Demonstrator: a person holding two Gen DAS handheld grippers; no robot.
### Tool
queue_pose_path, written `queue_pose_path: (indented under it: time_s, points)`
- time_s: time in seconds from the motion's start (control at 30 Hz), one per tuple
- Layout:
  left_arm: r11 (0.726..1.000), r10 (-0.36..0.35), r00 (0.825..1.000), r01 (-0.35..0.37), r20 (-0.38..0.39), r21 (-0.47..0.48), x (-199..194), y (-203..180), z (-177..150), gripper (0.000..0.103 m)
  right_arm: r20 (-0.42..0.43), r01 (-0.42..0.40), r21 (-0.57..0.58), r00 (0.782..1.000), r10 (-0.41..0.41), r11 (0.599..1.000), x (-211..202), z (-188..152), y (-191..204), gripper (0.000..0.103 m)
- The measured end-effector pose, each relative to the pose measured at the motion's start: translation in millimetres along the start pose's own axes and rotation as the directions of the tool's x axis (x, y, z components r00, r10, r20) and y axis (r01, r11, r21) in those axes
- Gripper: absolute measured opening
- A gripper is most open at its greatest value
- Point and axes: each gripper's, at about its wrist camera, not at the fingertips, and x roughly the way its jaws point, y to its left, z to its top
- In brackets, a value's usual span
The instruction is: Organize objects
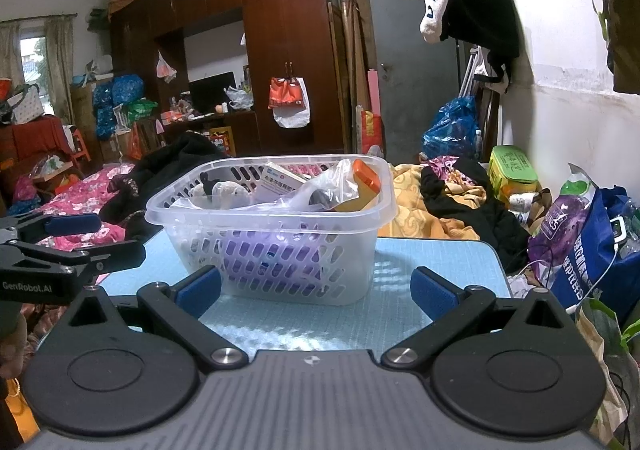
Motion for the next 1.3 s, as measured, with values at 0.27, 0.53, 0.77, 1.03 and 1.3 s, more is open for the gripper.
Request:
queue_pose_path:
  time_s: [0.27,0.53,0.77,1.03,1.3]
  points:
    - [1.000,-0.002,1.000,0.002,-0.001,-0.002,1.9,-1.0,0.0,0.100,0.000,0.001,0.000,1.000,-0.001,1.000,0.1,-0.4,0.3,0.103]
    - [1.000,-0.003,1.000,0.003,-0.005,-0.006,3.4,-1.3,-0.2,0.100,-0.002,-0.001,0.000,1.000,0.001,1.000,1.2,0.6,-1.5,0.103]
    - [1.000,-0.007,1.000,0.007,-0.005,-0.006,4.6,-2.4,-0.1,0.100,-0.001,-0.001,-0.001,1.000,0.001,1.000,1.5,-0.1,-2.7,0.103]
    - [1.000,-0.009,1.000,0.009,-0.004,-0.006,5.1,-3.7,-0.8,0.100,-0.002,-0.001,-0.001,1.000,0.001,1.000,2.7,-0.6,-4.3,0.103]
    - [1.000,-0.010,1.000,0.010,0.003,-0.006,4.5,-4.7,-1.3,0.100,-0.003,-0.002,-0.001,1.000,0.002,1.000,3.2,-1.0,-4.9,0.103]
